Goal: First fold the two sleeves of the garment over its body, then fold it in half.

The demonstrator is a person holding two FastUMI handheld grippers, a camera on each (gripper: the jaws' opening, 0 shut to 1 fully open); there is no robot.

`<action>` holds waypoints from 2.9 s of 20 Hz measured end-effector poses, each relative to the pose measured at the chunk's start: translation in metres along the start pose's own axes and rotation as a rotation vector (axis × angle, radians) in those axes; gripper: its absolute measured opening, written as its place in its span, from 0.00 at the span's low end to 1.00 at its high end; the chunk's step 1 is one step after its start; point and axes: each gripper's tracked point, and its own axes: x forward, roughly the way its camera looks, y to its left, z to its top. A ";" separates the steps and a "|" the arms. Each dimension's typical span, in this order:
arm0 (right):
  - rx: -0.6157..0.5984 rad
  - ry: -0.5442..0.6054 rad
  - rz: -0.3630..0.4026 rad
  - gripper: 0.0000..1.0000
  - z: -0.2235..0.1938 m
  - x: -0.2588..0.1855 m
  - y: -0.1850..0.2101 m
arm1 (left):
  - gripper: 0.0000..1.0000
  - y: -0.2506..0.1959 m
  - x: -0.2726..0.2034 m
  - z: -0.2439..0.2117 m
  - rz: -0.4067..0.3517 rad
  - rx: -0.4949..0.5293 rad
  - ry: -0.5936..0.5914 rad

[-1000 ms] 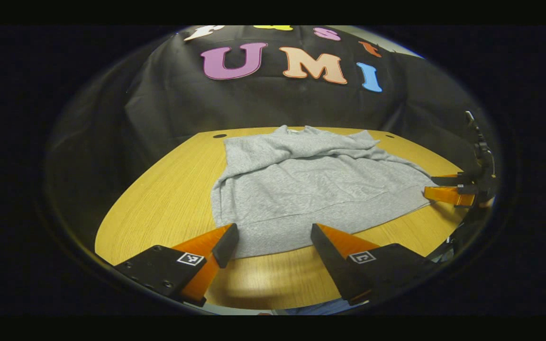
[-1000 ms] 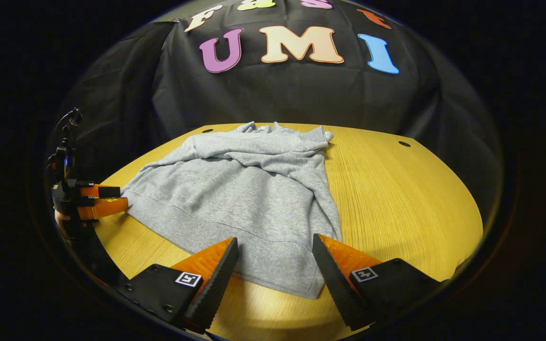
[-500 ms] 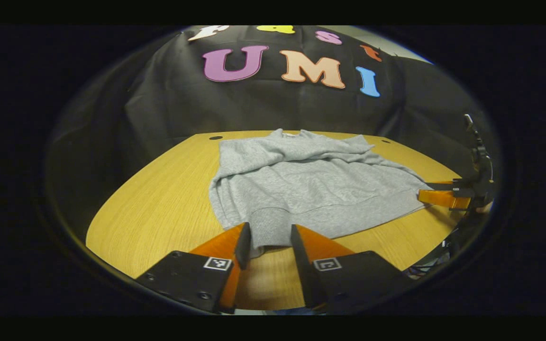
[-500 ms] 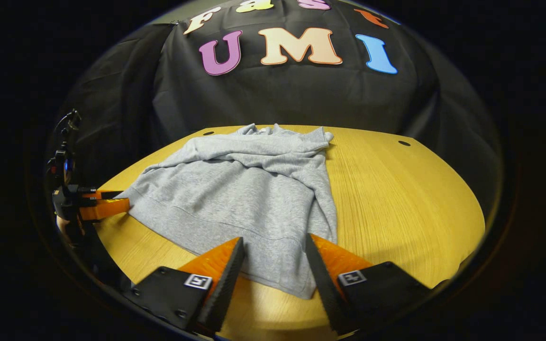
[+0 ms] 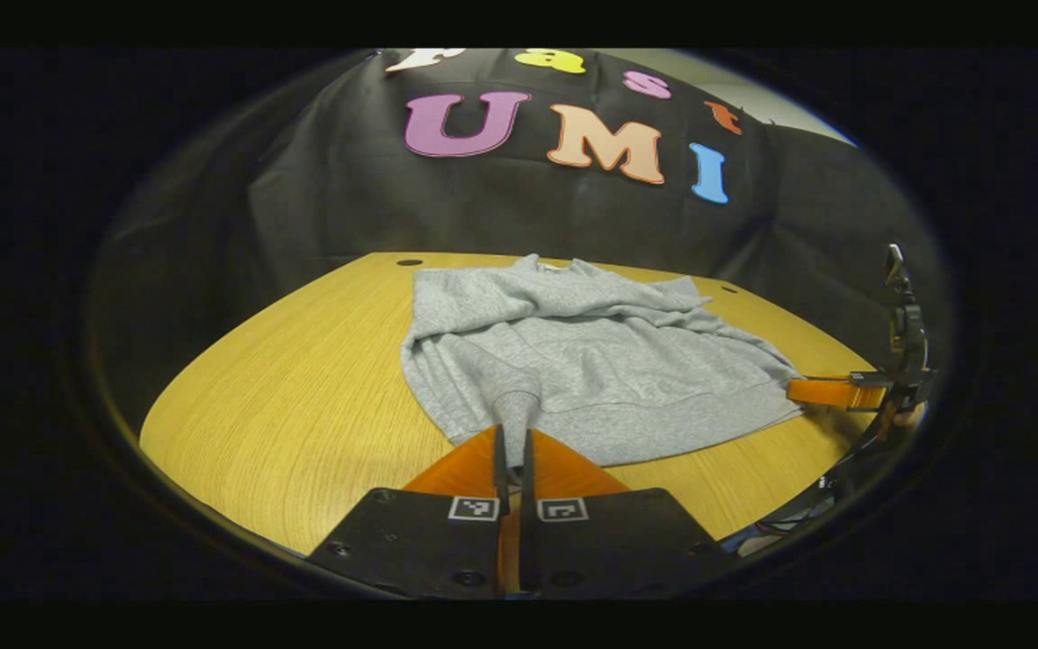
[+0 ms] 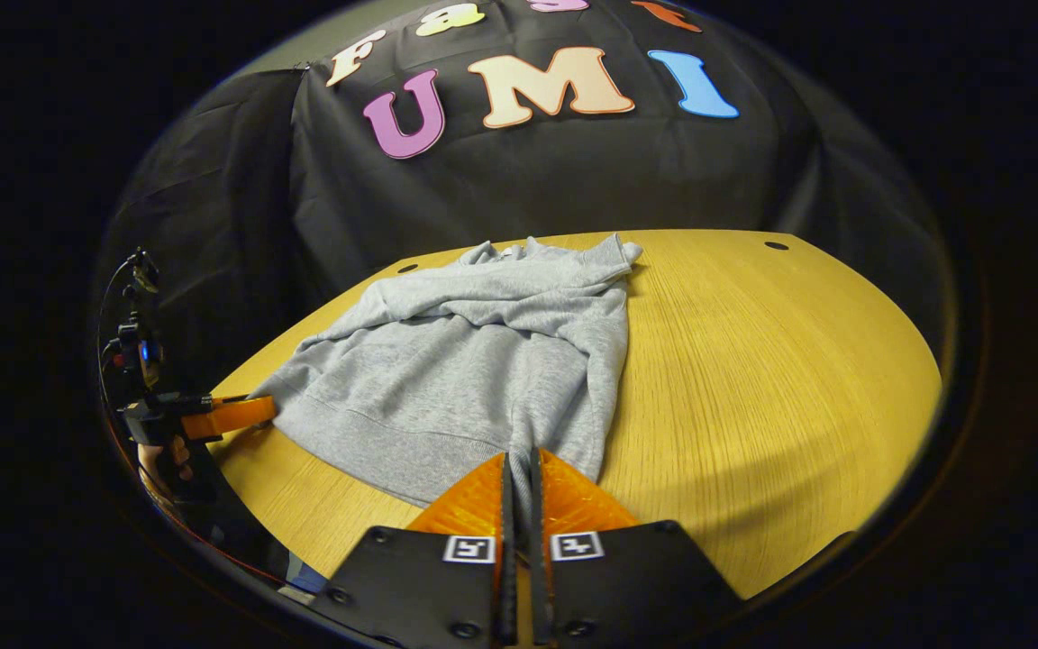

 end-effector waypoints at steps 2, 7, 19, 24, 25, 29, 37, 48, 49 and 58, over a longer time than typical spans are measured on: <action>-0.008 -0.002 -0.002 0.06 0.000 -0.001 0.002 | 0.00 -0.001 0.000 0.000 0.007 0.007 0.005; -0.039 0.004 0.002 0.06 0.009 -0.003 0.004 | 0.00 -0.001 -0.001 0.005 0.011 0.030 0.020; -0.034 -0.081 0.073 0.05 0.118 0.008 0.025 | 0.00 -0.008 0.010 0.120 -0.048 -0.063 -0.179; -0.023 -0.086 0.070 0.06 0.163 0.033 0.023 | 0.00 -0.006 0.033 0.169 -0.037 -0.091 -0.246; -0.011 -0.083 0.069 0.06 0.170 0.040 0.020 | 0.00 -0.005 0.039 0.175 -0.036 -0.088 -0.254; 0.083 -0.064 0.102 0.06 0.190 0.072 0.013 | 0.00 0.002 0.070 0.195 -0.009 -0.060 -0.254; 0.179 -0.022 0.036 0.05 0.207 0.139 -0.019 | 0.00 0.011 0.145 0.206 0.022 -0.079 -0.198; 0.260 -0.001 -0.023 0.08 0.206 0.198 -0.039 | 0.03 0.019 0.201 0.205 0.095 -0.048 -0.168; 0.272 -0.016 -0.019 0.10 0.210 0.200 -0.040 | 0.02 0.019 0.202 0.208 0.098 -0.043 -0.181; 0.253 -0.140 0.038 0.96 0.245 0.187 -0.036 | 0.94 0.021 0.176 0.250 0.114 0.008 -0.316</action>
